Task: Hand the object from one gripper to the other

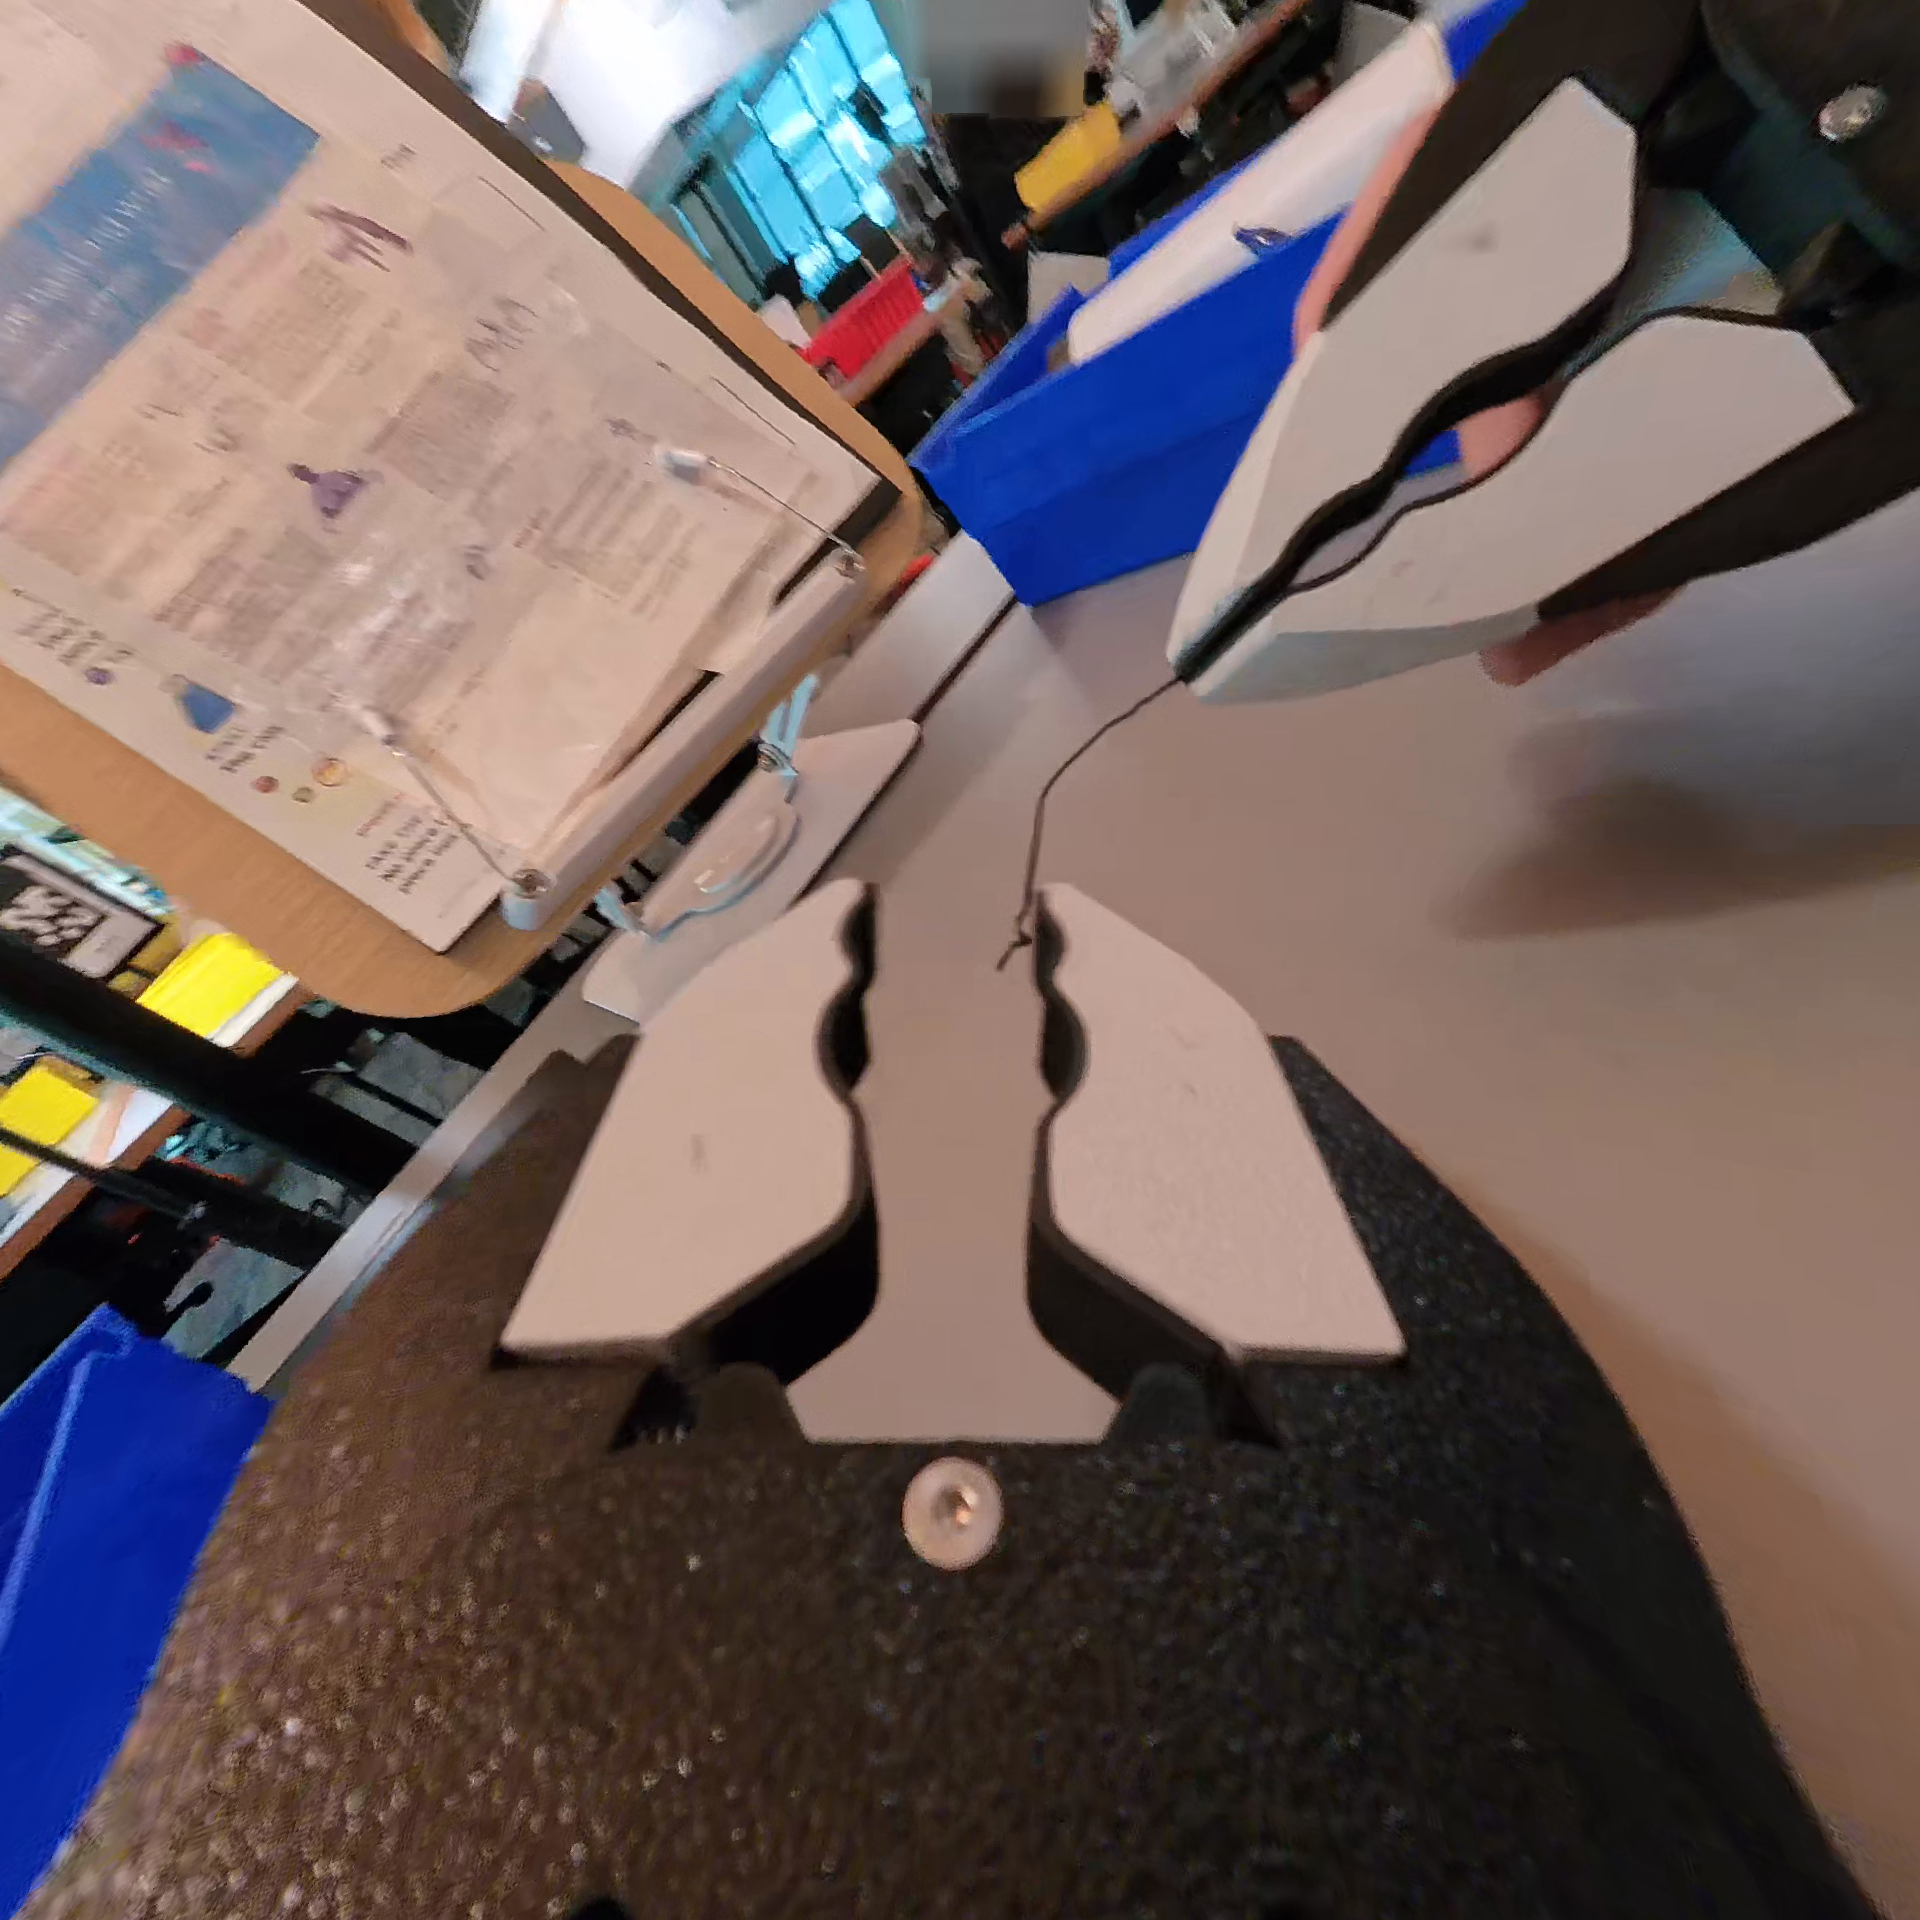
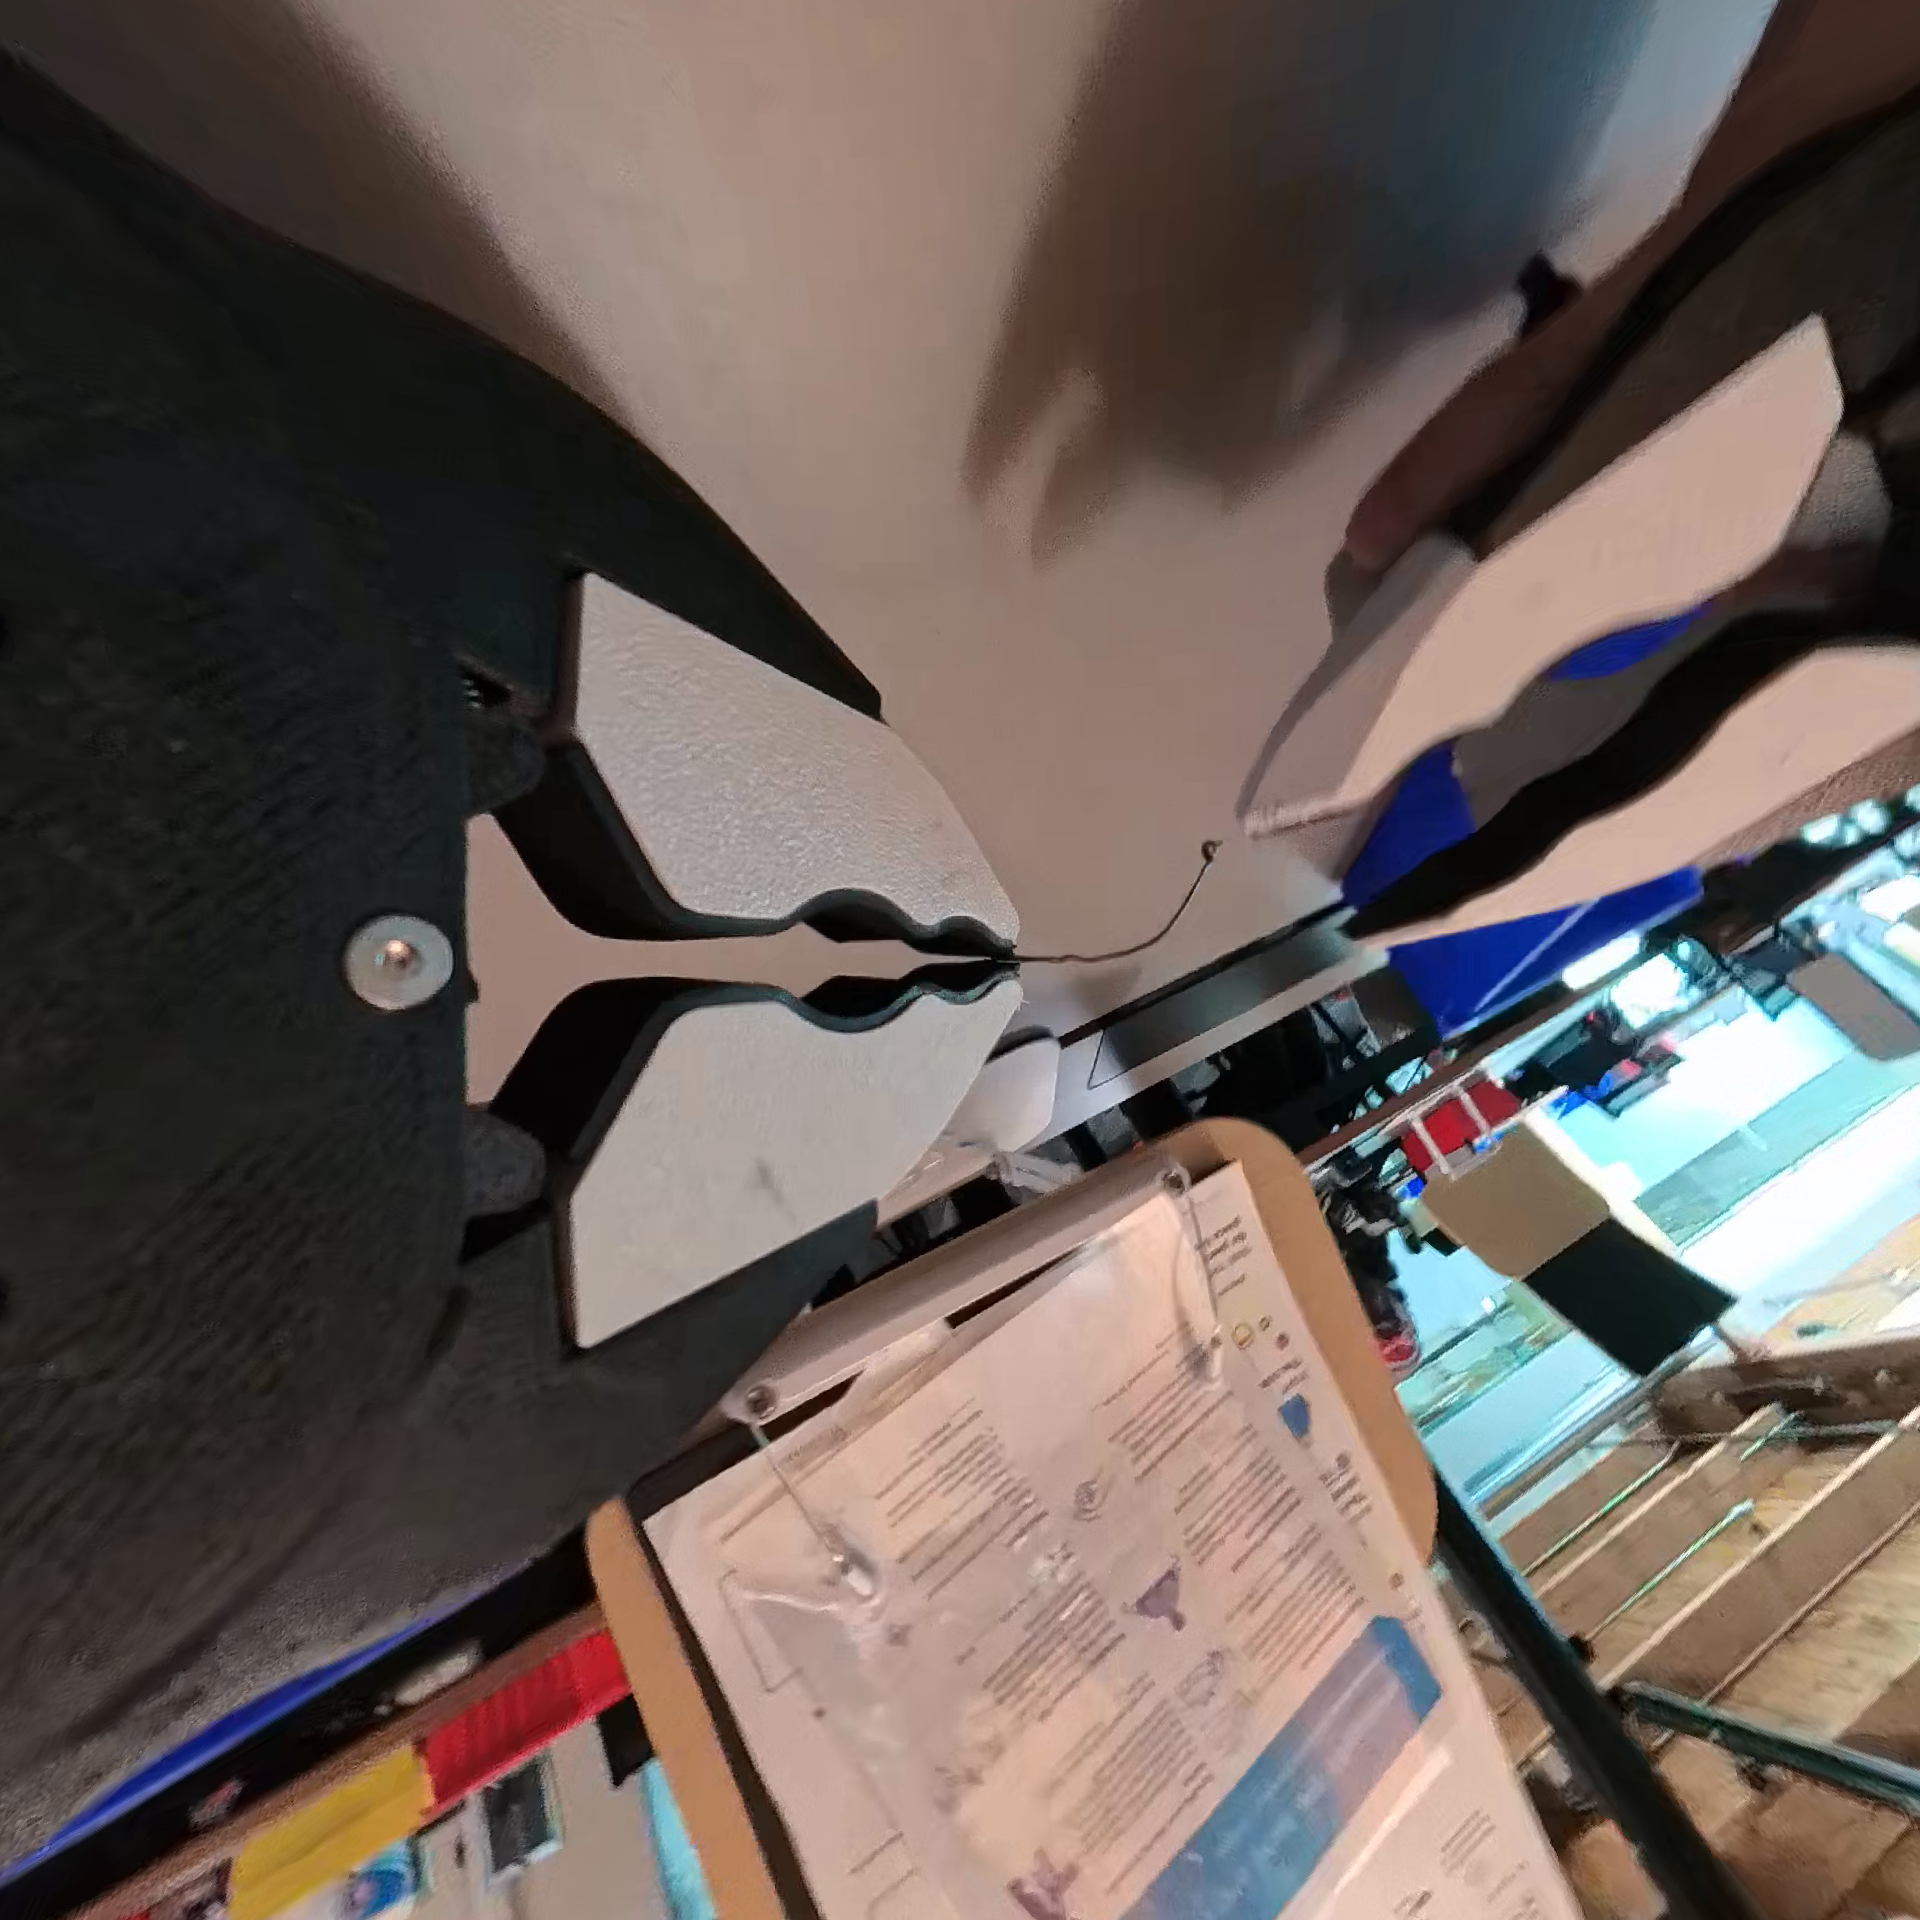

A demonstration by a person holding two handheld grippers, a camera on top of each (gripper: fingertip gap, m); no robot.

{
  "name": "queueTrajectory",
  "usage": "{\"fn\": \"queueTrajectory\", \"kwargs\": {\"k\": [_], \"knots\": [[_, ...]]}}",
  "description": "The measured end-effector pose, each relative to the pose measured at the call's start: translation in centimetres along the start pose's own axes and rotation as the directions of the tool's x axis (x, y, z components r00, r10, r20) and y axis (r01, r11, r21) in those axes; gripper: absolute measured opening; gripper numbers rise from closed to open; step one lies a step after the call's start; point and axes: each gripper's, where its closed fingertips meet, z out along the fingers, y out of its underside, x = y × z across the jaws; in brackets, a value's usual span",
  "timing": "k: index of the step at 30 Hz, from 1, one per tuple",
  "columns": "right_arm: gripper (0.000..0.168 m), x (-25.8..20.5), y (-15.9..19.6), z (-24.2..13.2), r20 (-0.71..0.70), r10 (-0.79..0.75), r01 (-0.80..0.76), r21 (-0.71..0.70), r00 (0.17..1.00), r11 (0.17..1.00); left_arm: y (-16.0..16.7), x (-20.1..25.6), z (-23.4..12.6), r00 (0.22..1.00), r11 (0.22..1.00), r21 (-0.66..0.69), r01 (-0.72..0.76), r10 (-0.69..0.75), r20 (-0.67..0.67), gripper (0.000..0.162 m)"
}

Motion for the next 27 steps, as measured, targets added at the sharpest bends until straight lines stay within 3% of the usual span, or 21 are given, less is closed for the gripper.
{"fn": "queueTrajectory", "kwargs": {"k": [1,4,6,8,11,13,16,20,26,27], "knots": [[0.001,0.7,0.1,-0.1,-0.031,0.036,-0.036,-0.001,0.999,0.999,-0.1,-0.4,0.0,1.000,1.000,0.005,0.000,0.000,0.026,0.040],[0.001,4.3,0.3,-1.3,-0.177,0.247,-0.240,0.057,0.953,0.969,-0.5,-1.0,-0.2,0.996,0.999,0.021,-0.028,0.026,0.083,0.053],[0.001,8.2,1.5,-3.4,-0.331,0.457,-0.441,0.125,0.826,0.889,-0.5,-1.0,-0.1,0.995,0.999,0.017,-0.040,0.039,0.087,0.053],[0.001,12.3,4.9,-7.2,-0.523,0.580,-0.597,0.157,0.625,0.786,-0.2,-0.8,0.0,0.996,0.999,-0.001,-0.039,0.039,0.084,0.052],[0.000,17.0,9.4,-14.8,-0.746,0.495,-0.627,0.134,0.446,0.767,0.7,-0.7,0.4,0.995,0.998,-0.045,-0.035,0.039,0.088,0.047],[0.001,18.7,12.1,-19.1,-0.836,0.390,-0.631,0.069,0.386,0.773,1.1,-0.5,0.6,0.997,0.998,-0.057,-0.026,0.031,0.078,0.046],[0.001,18.1,17.7,-20.9,-0.847,0.281,-0.701,-0.143,0.452,0.698,1.0,-0.5,0.6,0.997,0.999,-0.048,-0.007,0.011,0.079,0.045],[0.001,16.9,22.1,-20.0,-0.781,0.162,-0.647,-0.360,0.604,0.672,0.8,-1.0,0.4,0.993,0.999,-0.051,-0.018,0.024,0.113,0.040],[0.002,16.0,22.6,-17.9,-0.720,0.224,-0.641,-0.377,0.657,0.669,1.3,-1.0,0.5,0.994,0.998,-0.065,0.000,0.007,0.111,0.040],[0.013,15.9,22.7,-17.9,-0.716,0.226,-0.640,-0.380,0.661,0.668,1.4,-1.0,0.5,0.994,0.998,-0.064,0.004,0.003,0.112,0.040]]}}
